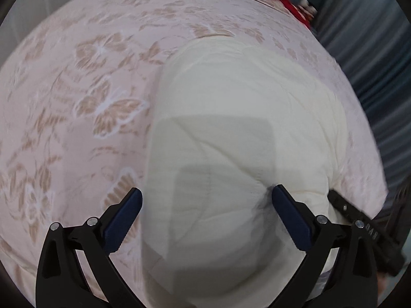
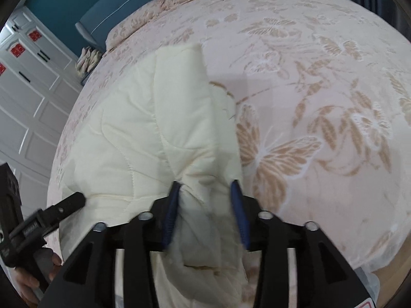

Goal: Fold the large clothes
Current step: 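Press the folded jacket flat with the left tool while the right tool holds its edge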

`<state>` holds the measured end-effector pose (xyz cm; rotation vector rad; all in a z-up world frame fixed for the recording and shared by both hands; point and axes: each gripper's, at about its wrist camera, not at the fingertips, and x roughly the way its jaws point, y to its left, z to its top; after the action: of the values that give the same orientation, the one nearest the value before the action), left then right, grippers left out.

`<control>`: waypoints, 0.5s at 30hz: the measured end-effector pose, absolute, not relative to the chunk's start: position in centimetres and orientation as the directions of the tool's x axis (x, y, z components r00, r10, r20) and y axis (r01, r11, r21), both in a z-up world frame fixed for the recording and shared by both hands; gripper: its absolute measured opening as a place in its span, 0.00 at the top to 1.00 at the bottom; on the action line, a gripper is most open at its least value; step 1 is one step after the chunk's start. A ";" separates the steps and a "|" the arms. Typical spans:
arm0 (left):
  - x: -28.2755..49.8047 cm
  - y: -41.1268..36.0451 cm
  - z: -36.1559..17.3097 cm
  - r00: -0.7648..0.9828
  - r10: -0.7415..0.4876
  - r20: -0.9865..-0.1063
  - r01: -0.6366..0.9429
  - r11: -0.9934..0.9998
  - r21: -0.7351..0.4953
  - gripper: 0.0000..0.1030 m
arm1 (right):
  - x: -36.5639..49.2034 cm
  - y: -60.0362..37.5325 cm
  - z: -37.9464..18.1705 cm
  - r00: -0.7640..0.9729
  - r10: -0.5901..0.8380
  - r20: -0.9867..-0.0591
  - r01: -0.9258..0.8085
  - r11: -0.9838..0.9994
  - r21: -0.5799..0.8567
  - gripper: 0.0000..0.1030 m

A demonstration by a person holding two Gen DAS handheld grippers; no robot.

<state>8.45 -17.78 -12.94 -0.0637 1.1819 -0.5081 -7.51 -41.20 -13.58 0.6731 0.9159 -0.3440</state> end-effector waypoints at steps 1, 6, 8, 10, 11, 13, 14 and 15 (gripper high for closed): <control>8.6 -17.4 -12.9 0.282 -0.422 -0.862 0.330 0.886 -0.326 0.04 | -7.9 -41.1 -13.2 0.567 -0.022 -0.823 0.557 0.747 0.363 0.42; 9.2 -16.9 -14.2 0.232 -0.471 -0.851 0.312 0.865 -0.394 0.04 | -8.1 -41.6 -14.7 0.562 0.046 -0.826 0.574 0.697 0.429 0.37; 9.4 -17.1 -14.9 0.206 -0.494 -0.845 0.297 0.854 -0.427 0.04 | -8.1 -42.2 -15.9 0.573 0.110 -0.812 0.581 0.644 0.497 0.36; 9.4 -17.4 -15.5 0.197 -0.498 -0.845 0.286 0.853 -0.437 0.04 | -8.1 -42.7 -17.0 0.585 0.157 -0.796 0.579 0.606 0.545 0.31; 9.4 -17.6 -15.5 0.201 -0.492 -0.847 0.289 0.856 -0.429 0.04 | -8.1 -42.9 -17.4 0.589 0.169 -0.791 0.580 0.594 0.558 0.29; 9.3 -17.9 -15.7 0.209 -0.483 -0.850 0.299 0.859 -0.415 0.04 | -8.2 -43.2 -18.4 0.605 0.198 -0.771 0.576 0.560 0.595 0.25; 9.3 -18.1 -15.8 0.211 -0.479 -0.852 0.303 0.861 -0.409 0.04 | -8.3 -43.2 -18.7 0.612 0.205 -0.764 0.571 0.553 0.607 0.24; 9.4 -18.2 -16.0 0.213 -0.476 -0.853 0.304 0.862 -0.406 0.04 | -8.3 -43.3 -18.9 0.622 0.212 -0.754 0.565 0.545 0.619 0.23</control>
<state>9.41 -18.23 -15.96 -0.1626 1.2440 -0.5446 -8.30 -43.29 -18.94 1.0034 0.9094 -0.2482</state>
